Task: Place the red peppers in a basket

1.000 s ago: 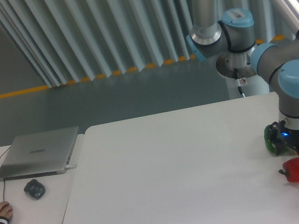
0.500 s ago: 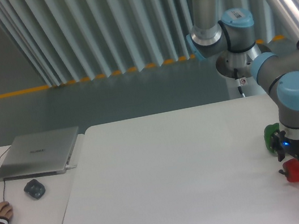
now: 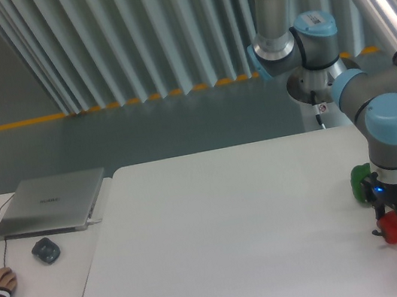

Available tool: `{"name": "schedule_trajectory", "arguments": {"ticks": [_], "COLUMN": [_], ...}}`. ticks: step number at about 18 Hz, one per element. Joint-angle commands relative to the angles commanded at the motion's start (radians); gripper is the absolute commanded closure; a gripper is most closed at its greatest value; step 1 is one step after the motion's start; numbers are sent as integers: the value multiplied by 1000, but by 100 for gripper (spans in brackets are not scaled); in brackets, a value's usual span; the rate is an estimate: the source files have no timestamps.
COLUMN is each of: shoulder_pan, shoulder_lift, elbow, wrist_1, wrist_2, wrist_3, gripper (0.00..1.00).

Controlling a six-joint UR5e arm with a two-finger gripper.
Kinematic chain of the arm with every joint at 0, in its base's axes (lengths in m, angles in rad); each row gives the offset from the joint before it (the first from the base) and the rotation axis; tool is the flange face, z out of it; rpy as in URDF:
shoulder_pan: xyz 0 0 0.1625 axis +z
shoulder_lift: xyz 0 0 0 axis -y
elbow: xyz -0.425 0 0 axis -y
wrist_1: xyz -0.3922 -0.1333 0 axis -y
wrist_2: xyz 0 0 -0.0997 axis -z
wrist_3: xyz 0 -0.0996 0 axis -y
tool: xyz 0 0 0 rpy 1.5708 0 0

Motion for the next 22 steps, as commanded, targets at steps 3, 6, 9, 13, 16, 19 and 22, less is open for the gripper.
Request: {"name": "schedule_trajectory", "arguments": {"ticks": [3, 6, 9, 13, 16, 19, 22], "shoulder_pan": [11, 61, 211, 368, 474, 566, 675], "shoulder_lift": [40, 93, 172, 212, 216, 209, 151], "elbow": [-2, -2, -2, -5, -14, -14, -2], "wrist_1": [-6, -37, -75, -86, -87, -78, -68], "wrist_2": [-2, -40, -155, -234, -261, -255, -250], "wrist_3": [-2, -3, -2, -11, 1, 121, 399], "gripper": [47, 47, 47, 47, 46, 46, 46]}}
